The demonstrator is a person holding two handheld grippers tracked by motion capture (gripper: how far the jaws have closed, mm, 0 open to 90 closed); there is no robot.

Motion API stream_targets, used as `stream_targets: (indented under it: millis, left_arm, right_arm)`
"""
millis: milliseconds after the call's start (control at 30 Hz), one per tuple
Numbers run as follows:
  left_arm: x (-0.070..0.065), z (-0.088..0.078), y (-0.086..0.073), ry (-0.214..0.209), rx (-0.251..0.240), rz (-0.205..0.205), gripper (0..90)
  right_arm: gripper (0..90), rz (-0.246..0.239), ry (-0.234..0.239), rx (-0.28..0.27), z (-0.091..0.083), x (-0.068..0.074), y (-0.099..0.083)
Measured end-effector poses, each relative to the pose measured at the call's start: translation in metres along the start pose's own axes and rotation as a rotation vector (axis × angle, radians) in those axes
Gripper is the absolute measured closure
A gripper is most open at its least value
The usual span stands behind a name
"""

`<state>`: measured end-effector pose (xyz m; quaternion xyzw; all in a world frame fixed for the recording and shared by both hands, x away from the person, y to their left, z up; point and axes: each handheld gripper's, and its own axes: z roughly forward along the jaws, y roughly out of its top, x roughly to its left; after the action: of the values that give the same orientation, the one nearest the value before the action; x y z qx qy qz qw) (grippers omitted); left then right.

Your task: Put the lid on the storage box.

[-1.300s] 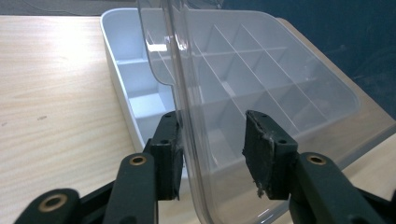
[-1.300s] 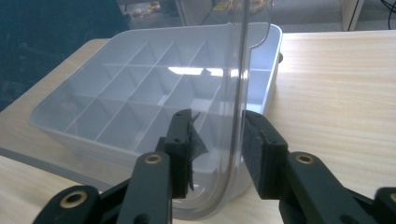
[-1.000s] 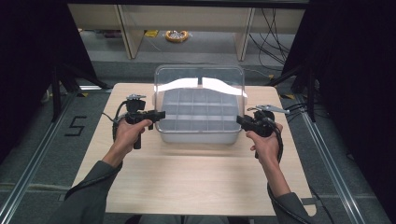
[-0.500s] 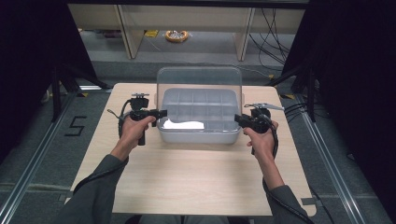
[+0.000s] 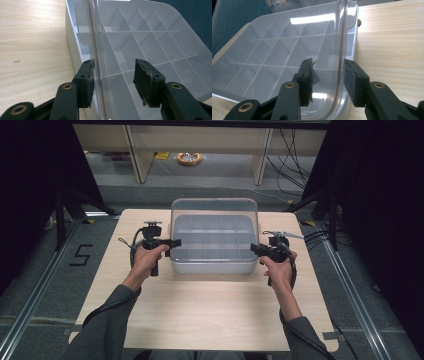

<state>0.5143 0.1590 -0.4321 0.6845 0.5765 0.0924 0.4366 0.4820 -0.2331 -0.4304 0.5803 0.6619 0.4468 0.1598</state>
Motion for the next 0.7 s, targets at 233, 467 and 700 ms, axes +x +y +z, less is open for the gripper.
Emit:
stream_targets:
  millis: [233, 467, 700]
  left_arm:
    - [0.001, 0.003, -0.002, 0.007, 0.015, 0.010, 49.8]
    - [-0.001, 0.005, -0.004, 0.022, 0.020, 0.022, 49.9]
    - [-0.001, 0.004, -0.003, 0.026, 0.030, -0.025, 51.0]
  right_arm:
    - [59.6, 0.018, -0.005, 0.015, 0.005, -0.001, 0.000]
    - [58.1, 0.003, -0.029, 0.026, 0.011, -0.003, 0.000]
    - [57.4, 0.007, -0.033, 0.042, 0.012, 0.000, 0.006]
